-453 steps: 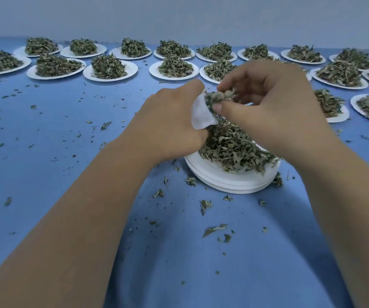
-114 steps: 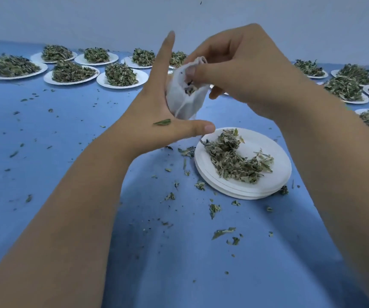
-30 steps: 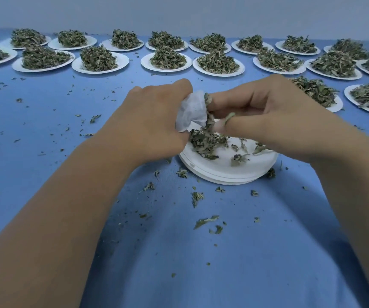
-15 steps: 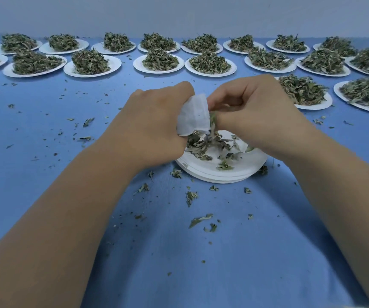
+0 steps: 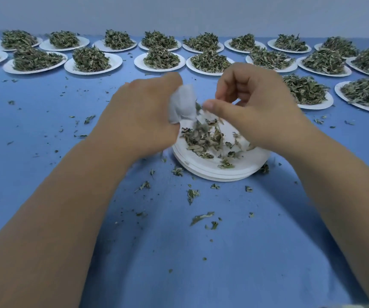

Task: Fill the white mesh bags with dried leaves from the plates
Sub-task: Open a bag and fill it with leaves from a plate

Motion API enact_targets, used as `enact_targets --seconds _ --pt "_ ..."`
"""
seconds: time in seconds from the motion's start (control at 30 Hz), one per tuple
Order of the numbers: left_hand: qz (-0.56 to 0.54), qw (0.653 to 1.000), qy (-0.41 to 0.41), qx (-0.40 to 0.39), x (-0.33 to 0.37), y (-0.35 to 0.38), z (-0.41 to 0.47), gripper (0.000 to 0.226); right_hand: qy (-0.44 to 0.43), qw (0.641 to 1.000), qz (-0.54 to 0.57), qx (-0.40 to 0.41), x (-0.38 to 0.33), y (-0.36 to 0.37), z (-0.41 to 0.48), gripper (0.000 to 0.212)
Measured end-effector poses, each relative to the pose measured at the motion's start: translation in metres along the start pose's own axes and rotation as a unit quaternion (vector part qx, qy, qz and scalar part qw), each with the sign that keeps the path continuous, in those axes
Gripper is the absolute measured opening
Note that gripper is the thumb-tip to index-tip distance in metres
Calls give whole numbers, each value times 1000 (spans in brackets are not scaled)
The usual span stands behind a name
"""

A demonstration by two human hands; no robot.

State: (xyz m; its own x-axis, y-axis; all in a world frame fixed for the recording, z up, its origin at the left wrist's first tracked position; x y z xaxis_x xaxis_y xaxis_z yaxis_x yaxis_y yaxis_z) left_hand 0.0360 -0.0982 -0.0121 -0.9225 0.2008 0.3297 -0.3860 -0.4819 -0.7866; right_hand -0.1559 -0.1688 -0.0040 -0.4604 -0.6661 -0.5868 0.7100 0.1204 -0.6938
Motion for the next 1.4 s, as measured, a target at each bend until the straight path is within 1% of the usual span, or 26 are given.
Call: enact_targets --seconds 0.03,0.1,0.17,0.2,0.23,0.27,0.33,0.4,0.47,0.57,0.63,0.67,0.73,0.8,0.87,1.0,1.1,1.17,1.23,1.3,1.37,1.4 --pt "-14 999 -24 15 -7 -4 0 25 -2 1000 -15 -10 3 -3 -2 16" --pt "-56 996 -65 38 -16 -7 1 20 -14 994 -81 -79 7 -5 -8 27" --pt "-75 992 -93 41 -21 -5 3 19 -58 973 -146 -170 5 3 -17 46" --pt "-74 992 -101 35 -22 -3 3 20 -90 959 -176 -201 2 8 -20 56" --pt "-69 992 -106 29 -22 -1 4 21 -121 948 -199 -218 0 14 -22 61" --pt "-67 991 -109 24 -22 0 4 21 -143 941 -210 -222 -2 19 -22 60" --pt "-77 990 -115 17 -21 2 3 22 -159 944 -199 -210 -4 22 -20 45" --pt "-93 989 -114 4 -18 4 2 22 -168 953 -175 -179 -3 20 -19 27" --pt "-101 989 -109 -13 -14 6 1 22 -157 964 -144 -158 -1 17 -18 13" --pt "-101 989 -107 -18 -12 5 0 23 -140 968 -135 -156 -1 13 -21 17" --pt "-105 988 -111 -8 -12 5 1 22 -153 959 -187 -147 -3 9 -25 21" --pt "-106 988 -114 -6 -12 5 1 21 -155 952 -223 -145 -3 6 -28 29" --pt "-108 987 -120 -5 -11 5 1 21 -156 937 -264 -170 -3 4 -36 47" --pt "-110 986 -122 -4 -11 6 1 21 -165 927 -273 -196 -1 7 -44 55" --pt "-114 985 -125 -7 -10 6 1 21 -183 926 -279 -177 2 12 -47 53" --pt "-121 983 -134 -17 -9 7 1 23 -210 951 -204 -97 4 19 -50 32" --pt "-121 983 -134 -21 -7 8 2 20 -183 965 -179 -59 4 22 -51 40" --pt "-121 983 -134 -24 -5 7 2 20 -135 979 -141 -49 3 22 -51 47" --pt "-118 984 -130 -26 -3 6 1 19 -72 994 -70 -35 2 18 -48 50" --pt "-102 987 -123 -28 1 6 1 19 -14 1000 -8 -3 0 11 -42 54" --pt "-67 991 -115 -22 5 7 0 19 43 997 56 36 -8 2 -28 57" --pt "-50 993 -109 -13 7 7 -1 21 84 989 112 56 -13 -2 -19 58"
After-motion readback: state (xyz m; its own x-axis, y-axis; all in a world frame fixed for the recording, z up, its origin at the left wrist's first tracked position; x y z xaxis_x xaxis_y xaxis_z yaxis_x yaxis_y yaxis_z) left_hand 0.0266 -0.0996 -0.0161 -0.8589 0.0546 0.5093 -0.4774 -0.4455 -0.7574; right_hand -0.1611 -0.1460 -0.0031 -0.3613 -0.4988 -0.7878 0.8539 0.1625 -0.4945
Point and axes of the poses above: each hand's wrist, its own z-axis towards the middle knuckle, its own y-axis out of the palm, x = y × z, the point moved 1 cm from there along z, towards the middle knuckle, and after that the axes turned 9 degrees about -z, right-handed, at the moved point
